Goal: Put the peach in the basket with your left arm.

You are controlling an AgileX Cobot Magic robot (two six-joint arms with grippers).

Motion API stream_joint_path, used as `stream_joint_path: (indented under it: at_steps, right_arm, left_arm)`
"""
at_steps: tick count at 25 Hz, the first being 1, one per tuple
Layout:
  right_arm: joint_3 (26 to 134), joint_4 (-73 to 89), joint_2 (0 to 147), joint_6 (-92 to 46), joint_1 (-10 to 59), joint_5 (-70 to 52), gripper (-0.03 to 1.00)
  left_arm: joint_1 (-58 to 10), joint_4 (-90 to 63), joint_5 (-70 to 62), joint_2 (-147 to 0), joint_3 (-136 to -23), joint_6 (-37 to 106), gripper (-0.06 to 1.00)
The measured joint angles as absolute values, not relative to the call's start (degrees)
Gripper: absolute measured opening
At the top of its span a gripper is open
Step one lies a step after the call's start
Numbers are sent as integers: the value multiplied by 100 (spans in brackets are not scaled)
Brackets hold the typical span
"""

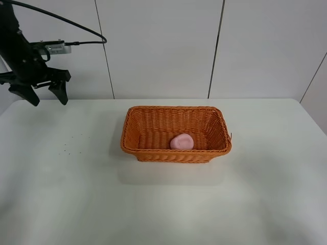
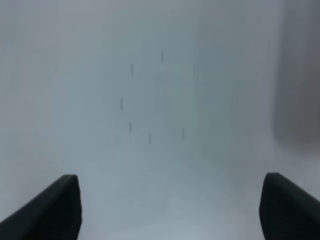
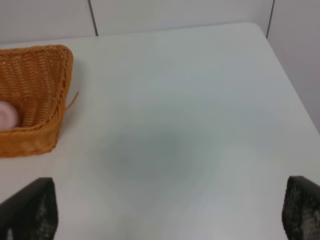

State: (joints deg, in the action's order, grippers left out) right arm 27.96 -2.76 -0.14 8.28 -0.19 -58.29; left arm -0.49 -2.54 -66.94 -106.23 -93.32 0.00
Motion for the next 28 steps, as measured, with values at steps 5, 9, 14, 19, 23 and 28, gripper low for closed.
stream_joint_path:
  at_steps: [5,9,14,19,23,28]
  right_arm:
    - [2796,-276,-14,828,-19,-5829,69]
    - [2796,-276,-14,828,-19,-5829,69]
    - [2796,-276,-14,828,-19,-5829,69]
    - [2796,-276,-14,828,-19,-5829,69]
    - [2796,-276,-14,828,-19,-5829,69]
    - [2796,-276,-14,828,-19,-5829,69]
  left_arm:
    - [-49,-254,-6689,-9181,-7492,0,83]
    - [-49,-254,-6689,-7865,-6100,59,83]
    - [-49,-254,-6667,-6089,-4482,99,82]
    - [-49,-254,-6251,-4256,-3410,107,82]
    - [-49,-247,-6019,-2945,-2929,113,82]
    - [-49,-247,-6028,-1596,-2846,118,82]
